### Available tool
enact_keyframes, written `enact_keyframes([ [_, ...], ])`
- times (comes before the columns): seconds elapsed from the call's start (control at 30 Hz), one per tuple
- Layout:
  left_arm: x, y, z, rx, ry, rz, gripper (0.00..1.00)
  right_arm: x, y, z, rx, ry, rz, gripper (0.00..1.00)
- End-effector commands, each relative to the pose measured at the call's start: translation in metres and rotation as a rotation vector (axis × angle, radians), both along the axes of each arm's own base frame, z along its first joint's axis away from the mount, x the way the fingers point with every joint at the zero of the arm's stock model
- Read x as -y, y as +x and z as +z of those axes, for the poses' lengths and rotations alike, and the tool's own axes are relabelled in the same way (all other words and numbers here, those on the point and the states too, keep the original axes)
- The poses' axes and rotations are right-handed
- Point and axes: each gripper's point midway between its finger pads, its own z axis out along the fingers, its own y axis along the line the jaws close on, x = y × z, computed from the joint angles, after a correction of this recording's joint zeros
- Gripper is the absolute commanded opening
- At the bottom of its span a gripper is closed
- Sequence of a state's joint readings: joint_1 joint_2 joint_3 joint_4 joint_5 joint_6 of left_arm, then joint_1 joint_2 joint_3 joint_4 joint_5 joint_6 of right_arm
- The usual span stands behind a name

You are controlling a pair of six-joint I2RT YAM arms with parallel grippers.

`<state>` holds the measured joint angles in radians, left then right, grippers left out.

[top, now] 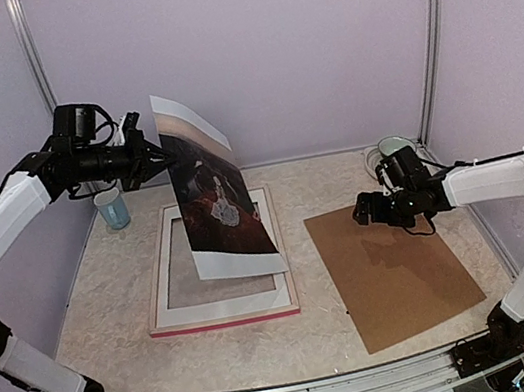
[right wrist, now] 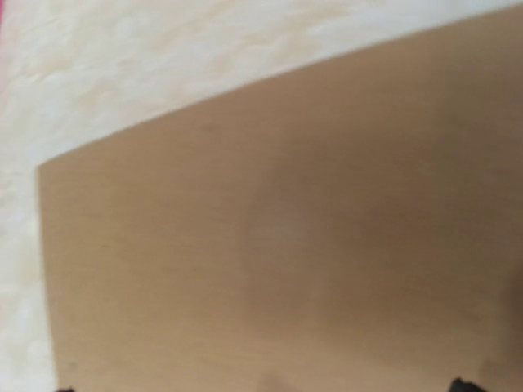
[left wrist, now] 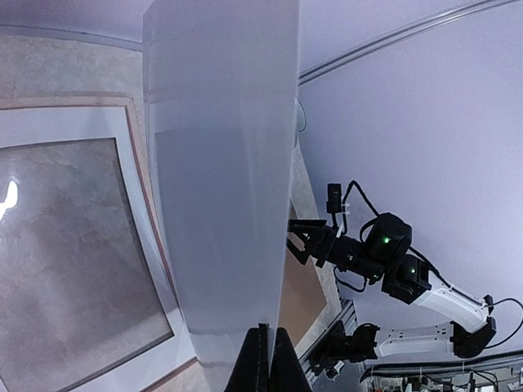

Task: Put the photo into the frame
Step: Press the photo against the backboard, then turn over the photo.

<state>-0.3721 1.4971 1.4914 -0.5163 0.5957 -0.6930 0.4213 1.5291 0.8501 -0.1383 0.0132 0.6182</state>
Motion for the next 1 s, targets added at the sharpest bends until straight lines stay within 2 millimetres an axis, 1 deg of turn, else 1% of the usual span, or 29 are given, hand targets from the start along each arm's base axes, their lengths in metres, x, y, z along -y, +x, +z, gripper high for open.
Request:
enact_keyframes([
  [0.0, -0.022, -0.023, 0.036, 0.087, 0.013, -0.001, 0.0, -0.023, 0.013, 0.007, 0.029, -0.005, 0.035, 0.99],
  [0.03, -0.023, -0.025, 0.035, 0.082, -0.006, -0.007, 0.0, -0.027, 0.014, 0.007, 0.028, -0.01, 0.041, 0.99],
  [0.1, -0.025, -0.027, 0.042, 0.096, -0.033, -0.017, 0.0, -0.034, 0.015, 0.005, 0.026, -0.016, 0.054, 0.99],
  [0.23, -0.026, -0.033, 0.065, 0.15, -0.062, -0.02, 0.0, -0.044, 0.015, -0.001, 0.015, -0.027, 0.069, 0.99],
  [0.3, -0.024, -0.035, 0.066, 0.142, -0.074, -0.033, 0.0, -0.05, 0.013, -0.003, 0.013, -0.025, 0.081, 0.99],
  [0.4, -0.018, -0.034, 0.057, 0.103, -0.101, -0.057, 0.0, -0.062, 0.013, -0.003, 0.017, -0.028, 0.104, 0.99],
  [0.53, -0.009, -0.027, 0.042, 0.065, -0.113, -0.065, 0.0, -0.083, 0.014, 0.005, 0.051, -0.027, 0.147, 0.99],
  [0.67, 0.003, -0.016, 0.027, 0.03, -0.138, -0.061, 0.0, -0.104, 0.017, 0.02, 0.091, 0.032, 0.187, 0.99],
  [0.83, 0.025, -0.008, 0.011, 0.001, -0.138, -0.074, 0.0, -0.126, 0.022, 0.045, 0.145, 0.126, 0.228, 0.99],
  [0.97, 0.04, -0.005, 0.005, -0.01, -0.146, -0.085, 0.0, -0.143, 0.025, 0.051, 0.151, 0.141, 0.26, 0.99],
])
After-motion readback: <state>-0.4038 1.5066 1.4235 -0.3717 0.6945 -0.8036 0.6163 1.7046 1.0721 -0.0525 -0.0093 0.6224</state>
